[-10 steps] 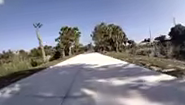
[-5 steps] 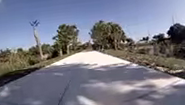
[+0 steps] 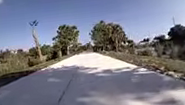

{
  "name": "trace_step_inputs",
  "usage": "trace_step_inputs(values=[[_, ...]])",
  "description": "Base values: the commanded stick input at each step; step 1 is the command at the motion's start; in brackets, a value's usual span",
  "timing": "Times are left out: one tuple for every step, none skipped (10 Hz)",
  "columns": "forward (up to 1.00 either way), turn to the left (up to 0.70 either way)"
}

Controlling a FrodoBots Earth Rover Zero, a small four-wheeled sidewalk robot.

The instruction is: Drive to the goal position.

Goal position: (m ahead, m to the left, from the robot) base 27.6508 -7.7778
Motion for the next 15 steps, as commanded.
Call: trace_step_inputs(values=[[0.7,0.35],[0.7,0.35],[0.7,0.35],[0.7,0.35],[0.7,0.35],[0.7,0.35],[0.7,0.18],[0.7,0.02],[0.7,0.0],[0.7,0.0],[0.7,0.0],[0.7,0.0],[0.7,0.0],[0.7,0.0],[0.7,-0.35]])
